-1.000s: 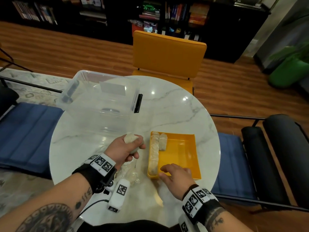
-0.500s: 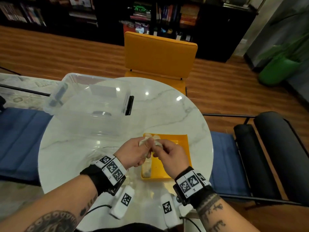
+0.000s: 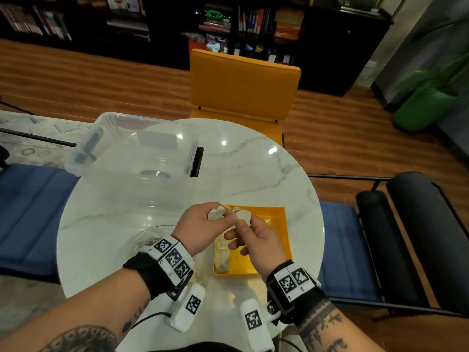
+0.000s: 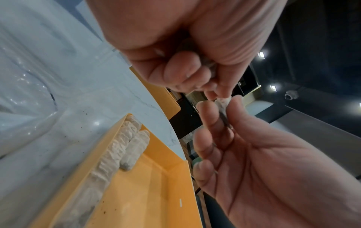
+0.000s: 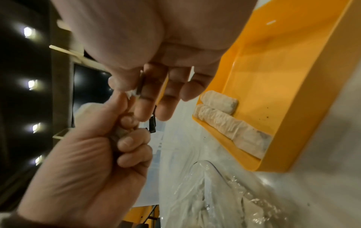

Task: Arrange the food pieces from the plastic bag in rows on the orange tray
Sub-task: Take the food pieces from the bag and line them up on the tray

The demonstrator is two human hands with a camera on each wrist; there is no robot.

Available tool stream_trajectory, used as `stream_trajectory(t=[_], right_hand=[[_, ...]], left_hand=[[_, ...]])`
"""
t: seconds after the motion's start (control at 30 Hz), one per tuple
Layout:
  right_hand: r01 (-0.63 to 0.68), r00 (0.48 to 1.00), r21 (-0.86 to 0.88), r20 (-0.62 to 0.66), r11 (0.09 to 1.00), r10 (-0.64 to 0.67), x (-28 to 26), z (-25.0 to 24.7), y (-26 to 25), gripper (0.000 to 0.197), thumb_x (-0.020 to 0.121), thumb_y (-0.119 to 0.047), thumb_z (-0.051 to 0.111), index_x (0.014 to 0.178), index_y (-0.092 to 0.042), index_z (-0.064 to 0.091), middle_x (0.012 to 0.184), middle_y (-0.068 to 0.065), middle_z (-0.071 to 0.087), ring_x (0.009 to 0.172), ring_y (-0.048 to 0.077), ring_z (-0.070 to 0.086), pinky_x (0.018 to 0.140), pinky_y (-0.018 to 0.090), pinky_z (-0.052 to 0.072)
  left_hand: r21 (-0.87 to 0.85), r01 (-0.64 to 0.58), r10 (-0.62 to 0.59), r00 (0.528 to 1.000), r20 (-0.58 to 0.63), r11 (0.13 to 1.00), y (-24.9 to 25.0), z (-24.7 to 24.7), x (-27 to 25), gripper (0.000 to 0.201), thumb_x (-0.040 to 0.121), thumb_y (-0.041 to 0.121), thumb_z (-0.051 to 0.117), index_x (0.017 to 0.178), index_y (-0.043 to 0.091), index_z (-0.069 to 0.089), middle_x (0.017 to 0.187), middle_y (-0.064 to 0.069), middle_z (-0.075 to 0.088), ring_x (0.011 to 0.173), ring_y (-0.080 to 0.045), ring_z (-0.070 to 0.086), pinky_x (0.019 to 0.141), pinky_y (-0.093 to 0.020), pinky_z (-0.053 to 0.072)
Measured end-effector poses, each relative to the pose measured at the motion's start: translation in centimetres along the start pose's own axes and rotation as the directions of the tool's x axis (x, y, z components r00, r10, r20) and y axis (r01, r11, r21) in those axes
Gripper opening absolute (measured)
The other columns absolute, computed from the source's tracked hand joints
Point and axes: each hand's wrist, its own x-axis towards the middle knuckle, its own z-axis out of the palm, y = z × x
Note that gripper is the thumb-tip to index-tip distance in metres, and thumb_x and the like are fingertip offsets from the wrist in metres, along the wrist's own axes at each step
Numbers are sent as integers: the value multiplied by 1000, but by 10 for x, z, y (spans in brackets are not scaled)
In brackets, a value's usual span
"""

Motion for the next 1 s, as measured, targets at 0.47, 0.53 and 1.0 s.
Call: stream_trajectory(t=[0.47,0.53,1.0], right_hand=[[252,967,-545,102,800,-235,7,-25,15,57,84,-46,63,137,-41,45,136,-23,46,129,-5,39,106,19,32],[289,957,-641,190,711,-219,8,-23,23,43,83,-48,57,126,-42,55,125,-21,59,121,0,50,104,30,40],[-4,992,-753,81,658,98,26,-27,42,14,93,-29,62,91,-25,75,89,-14,67,83,4,57,67,15,39]], left_hand=[[295,-163,89,964,250,942,6,-14,0,9,79,25,72,72,25,67,61,14,59,58,0,51,60,-19,44],[375,-220,110,950,293,901,2,-16,0,9,82,23,73,74,26,68,61,16,60,58,-1,53,59,-19,44],[472,-84,-2,984,179,877,-45,-12,9,5,87,39,66,85,36,69,82,12,70,76,-2,63,69,-20,49]])
